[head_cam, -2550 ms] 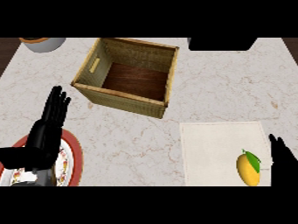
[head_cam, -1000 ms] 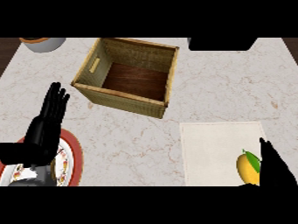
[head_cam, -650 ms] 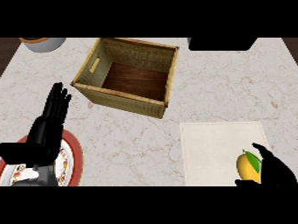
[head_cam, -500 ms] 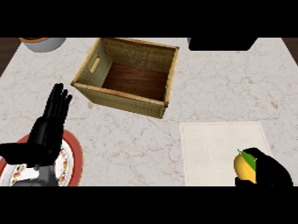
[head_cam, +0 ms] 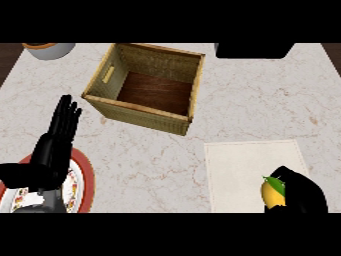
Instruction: Pick the lemon from the placemat and place it in the basket
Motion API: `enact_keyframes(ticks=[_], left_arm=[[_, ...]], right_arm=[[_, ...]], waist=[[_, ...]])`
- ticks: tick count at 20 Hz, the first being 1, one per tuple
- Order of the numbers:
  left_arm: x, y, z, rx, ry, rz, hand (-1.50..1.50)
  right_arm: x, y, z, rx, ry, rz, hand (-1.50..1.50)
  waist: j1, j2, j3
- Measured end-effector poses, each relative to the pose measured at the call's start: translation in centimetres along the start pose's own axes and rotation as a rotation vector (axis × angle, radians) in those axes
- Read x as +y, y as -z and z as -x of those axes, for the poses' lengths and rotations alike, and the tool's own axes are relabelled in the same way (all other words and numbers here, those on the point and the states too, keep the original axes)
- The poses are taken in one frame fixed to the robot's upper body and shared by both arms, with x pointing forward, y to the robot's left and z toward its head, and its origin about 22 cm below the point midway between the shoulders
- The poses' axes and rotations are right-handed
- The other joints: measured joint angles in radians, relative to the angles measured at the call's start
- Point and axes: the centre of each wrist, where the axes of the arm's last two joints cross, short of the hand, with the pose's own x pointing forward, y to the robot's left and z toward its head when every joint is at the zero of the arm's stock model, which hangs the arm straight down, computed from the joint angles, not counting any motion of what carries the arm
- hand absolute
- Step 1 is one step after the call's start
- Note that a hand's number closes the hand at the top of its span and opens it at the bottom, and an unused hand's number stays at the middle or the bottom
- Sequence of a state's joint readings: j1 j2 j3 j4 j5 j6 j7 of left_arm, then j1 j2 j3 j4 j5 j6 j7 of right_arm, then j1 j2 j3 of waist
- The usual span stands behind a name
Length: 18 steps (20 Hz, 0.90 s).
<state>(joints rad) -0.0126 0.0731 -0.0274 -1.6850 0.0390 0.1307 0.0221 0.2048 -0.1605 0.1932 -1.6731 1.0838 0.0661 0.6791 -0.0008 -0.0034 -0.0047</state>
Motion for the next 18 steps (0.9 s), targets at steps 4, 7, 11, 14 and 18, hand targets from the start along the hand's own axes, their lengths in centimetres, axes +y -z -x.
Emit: enact_keyframes(ticks=[4, 7, 11, 14, 18], left_arm=[[0.2, 0.1, -0.1, -0.002, 0.001, 0.015, 0.0], [-0.7, 0.5, -0.4, -0.013, -0.008, 0.063, 0.0], [-1.7, 0.8, -0.7, -0.026, -0.013, 0.125, 0.0], [-2.6, 1.0, -0.9, -0.031, -0.019, 0.158, 0.0], [-3.4, 1.3, -1.0, -0.034, -0.026, 0.187, 0.0]], right_arm=[[1.2, -1.3, -3.9, -0.056, -0.024, 0.017, 1.5], [1.8, -3.1, -9.3, -0.174, -0.046, 0.02, 1.5], [1.5, -4.9, -14.2, -0.298, -0.078, 0.066, 1.5], [0.7, -5.9, -17.0, -0.366, -0.074, 0.13, 1.5], [-1.0, -7.1, -20.0, -0.446, 0.004, 0.207, 1.5]], waist=[[0.012, 0.003, 0.002], [0.069, 0.014, 0.003], [0.148, 0.027, 0.004], [0.176, 0.03, 0.005], [0.204, 0.032, 0.006]])
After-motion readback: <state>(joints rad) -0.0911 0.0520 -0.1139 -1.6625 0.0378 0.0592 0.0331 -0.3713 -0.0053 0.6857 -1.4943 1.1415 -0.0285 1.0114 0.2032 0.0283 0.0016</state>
